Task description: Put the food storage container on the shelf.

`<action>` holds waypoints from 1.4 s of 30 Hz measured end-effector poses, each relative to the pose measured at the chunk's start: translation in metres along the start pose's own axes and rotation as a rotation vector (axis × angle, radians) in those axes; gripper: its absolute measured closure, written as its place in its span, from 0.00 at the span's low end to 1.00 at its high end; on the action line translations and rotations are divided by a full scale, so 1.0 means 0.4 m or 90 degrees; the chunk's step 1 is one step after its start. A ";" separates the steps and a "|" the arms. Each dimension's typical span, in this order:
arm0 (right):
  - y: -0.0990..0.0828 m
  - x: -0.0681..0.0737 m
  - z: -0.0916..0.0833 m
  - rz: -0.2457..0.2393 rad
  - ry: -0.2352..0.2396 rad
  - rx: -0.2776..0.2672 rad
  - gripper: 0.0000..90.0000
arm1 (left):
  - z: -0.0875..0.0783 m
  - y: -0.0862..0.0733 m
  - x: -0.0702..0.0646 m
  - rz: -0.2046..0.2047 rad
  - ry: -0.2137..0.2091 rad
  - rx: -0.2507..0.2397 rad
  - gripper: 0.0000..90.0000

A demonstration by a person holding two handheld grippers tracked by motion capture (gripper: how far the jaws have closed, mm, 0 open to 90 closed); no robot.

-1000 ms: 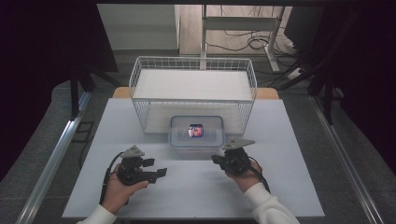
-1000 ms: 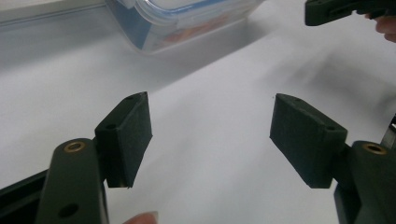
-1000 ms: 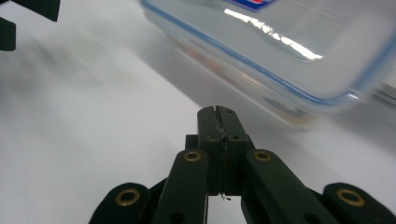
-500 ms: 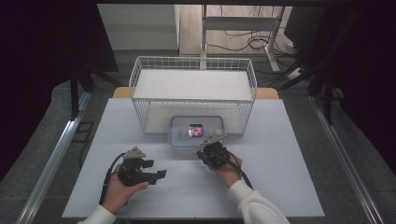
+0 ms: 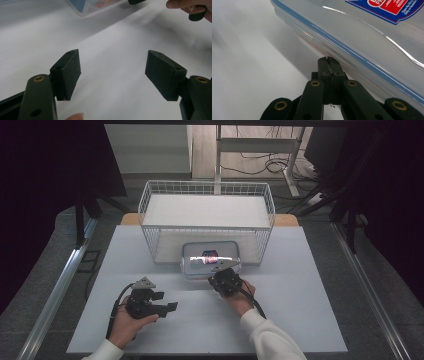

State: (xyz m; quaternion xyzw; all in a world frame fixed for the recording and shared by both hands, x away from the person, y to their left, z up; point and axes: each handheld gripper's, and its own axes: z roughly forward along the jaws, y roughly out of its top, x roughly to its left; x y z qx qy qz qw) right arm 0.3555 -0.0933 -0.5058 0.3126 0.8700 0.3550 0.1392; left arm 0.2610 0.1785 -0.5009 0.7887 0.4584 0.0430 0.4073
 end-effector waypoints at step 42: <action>0.143 -0.097 0.070 0.043 -0.099 0.008 0.99 | -0.004 0.000 0.013 -0.006 -0.009 0.000 0.32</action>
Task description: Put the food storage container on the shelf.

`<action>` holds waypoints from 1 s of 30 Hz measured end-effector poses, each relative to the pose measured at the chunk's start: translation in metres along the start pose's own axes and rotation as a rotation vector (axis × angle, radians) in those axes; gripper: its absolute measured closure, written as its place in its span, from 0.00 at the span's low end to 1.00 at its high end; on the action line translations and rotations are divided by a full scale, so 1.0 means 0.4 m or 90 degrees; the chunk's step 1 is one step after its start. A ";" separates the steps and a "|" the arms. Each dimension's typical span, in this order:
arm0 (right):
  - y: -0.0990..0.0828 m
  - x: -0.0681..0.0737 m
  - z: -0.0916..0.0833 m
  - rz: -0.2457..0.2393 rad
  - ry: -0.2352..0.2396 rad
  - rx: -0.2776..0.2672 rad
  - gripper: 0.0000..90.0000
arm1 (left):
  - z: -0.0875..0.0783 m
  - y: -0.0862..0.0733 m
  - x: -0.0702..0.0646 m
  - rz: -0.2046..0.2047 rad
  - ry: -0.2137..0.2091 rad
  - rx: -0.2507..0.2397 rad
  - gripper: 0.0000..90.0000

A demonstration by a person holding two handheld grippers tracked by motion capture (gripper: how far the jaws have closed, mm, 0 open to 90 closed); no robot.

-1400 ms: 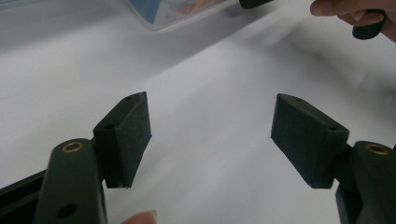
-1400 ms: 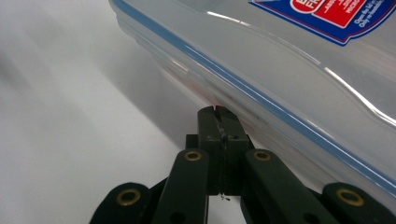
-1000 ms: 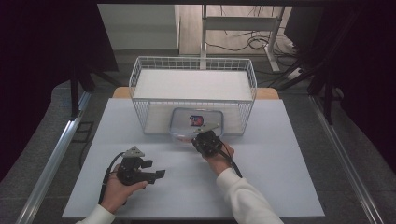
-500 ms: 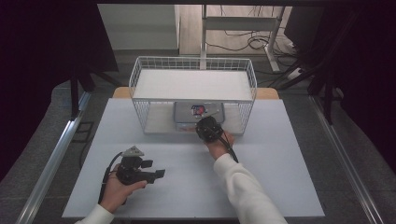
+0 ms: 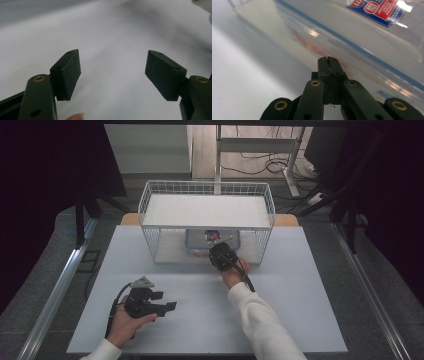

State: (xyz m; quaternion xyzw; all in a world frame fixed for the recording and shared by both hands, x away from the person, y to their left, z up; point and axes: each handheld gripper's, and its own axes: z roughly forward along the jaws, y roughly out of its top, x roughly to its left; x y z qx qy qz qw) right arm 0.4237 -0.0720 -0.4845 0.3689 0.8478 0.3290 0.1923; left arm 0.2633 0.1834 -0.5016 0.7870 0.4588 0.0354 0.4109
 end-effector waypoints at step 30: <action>-0.337 -0.065 -0.376 0.020 0.124 -0.030 0.98 | 0.003 -0.001 -0.011 0.010 0.019 0.002 0.31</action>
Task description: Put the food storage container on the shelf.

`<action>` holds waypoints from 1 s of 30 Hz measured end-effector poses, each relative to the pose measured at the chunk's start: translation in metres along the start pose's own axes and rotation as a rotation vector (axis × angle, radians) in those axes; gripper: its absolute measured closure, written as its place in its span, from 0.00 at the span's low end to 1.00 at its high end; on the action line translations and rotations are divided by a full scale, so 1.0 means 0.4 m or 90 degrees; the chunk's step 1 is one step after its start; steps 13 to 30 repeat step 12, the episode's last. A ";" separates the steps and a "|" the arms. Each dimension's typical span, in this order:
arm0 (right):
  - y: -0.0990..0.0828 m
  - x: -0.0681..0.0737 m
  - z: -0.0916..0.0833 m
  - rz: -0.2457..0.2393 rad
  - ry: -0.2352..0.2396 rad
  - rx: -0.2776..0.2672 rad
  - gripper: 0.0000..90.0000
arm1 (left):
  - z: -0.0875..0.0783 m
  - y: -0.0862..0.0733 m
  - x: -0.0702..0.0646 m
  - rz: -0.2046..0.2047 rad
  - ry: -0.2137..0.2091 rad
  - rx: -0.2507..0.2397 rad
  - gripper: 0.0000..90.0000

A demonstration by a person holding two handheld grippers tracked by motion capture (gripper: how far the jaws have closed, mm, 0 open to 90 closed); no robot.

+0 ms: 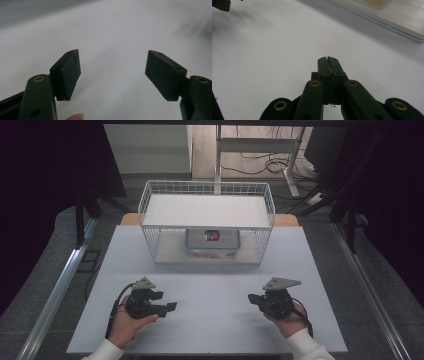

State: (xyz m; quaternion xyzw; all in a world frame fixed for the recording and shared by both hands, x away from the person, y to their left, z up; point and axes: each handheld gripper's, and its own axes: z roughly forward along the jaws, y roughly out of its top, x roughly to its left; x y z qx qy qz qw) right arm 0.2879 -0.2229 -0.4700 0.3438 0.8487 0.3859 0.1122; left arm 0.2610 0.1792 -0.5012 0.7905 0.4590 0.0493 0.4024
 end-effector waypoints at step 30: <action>-0.006 -0.023 0.009 0.020 -0.059 -0.030 0.28 | 0.003 0.002 0.007 0.000 -0.006 0.000 0.31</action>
